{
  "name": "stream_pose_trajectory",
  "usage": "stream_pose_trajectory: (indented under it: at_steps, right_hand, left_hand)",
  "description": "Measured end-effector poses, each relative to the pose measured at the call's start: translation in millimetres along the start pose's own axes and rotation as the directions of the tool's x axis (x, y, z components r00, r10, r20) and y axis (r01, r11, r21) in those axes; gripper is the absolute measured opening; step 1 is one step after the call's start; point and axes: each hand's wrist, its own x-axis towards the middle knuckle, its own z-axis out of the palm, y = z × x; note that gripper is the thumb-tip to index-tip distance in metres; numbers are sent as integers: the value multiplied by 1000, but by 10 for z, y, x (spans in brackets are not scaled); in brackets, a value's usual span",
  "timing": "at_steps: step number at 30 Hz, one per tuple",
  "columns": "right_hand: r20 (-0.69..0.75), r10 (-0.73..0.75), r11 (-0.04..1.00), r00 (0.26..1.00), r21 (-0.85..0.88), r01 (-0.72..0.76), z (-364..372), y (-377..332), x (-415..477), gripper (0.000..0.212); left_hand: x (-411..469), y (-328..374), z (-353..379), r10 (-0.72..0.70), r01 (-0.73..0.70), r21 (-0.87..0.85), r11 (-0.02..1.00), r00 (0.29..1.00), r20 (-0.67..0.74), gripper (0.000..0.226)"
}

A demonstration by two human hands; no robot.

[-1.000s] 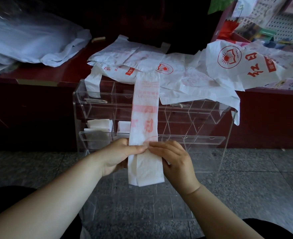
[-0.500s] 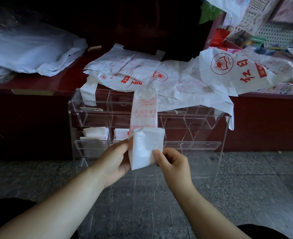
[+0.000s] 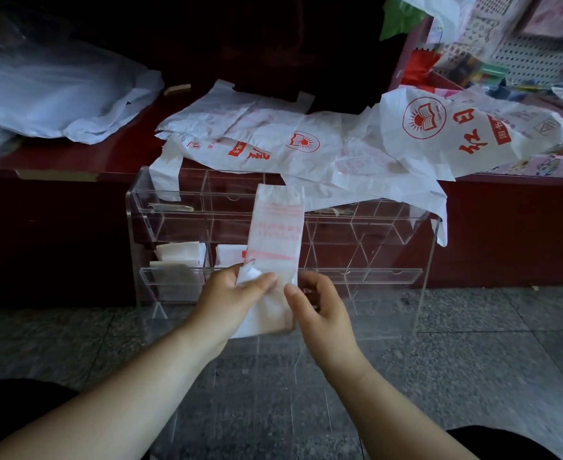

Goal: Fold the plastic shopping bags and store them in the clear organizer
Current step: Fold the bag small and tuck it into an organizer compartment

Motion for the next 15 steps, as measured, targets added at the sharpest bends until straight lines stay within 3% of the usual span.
stream_pose_trajectory:
  at_steps: [2,5,9,13,15]
  right_hand:
    - [29,25,996,999,87,-28,-12,-24,22,7]
    - [15,46,982,999,181,-48,-36,-36,49,14]
    - [-52,53,968,997,247,-38,-73,-45,69,18]
    - [-126,48,964,991,266,-13,-123,-52,121,22]
    - [-129,47,958,990,286,-8,-134,-56,133,23]
  left_hand:
    - [-29,-10,27,27,-29,63,998,999,32,7]
    - [-73,-25,52,55,-65,111,992,994,89,14]
    - [-82,-27,28,75,-91,71,993,977,199,15]
    - [-125,-103,12,-67,72,3,997,917,394,54]
    - [-145,-131,38,-115,115,22,993,919,378,48]
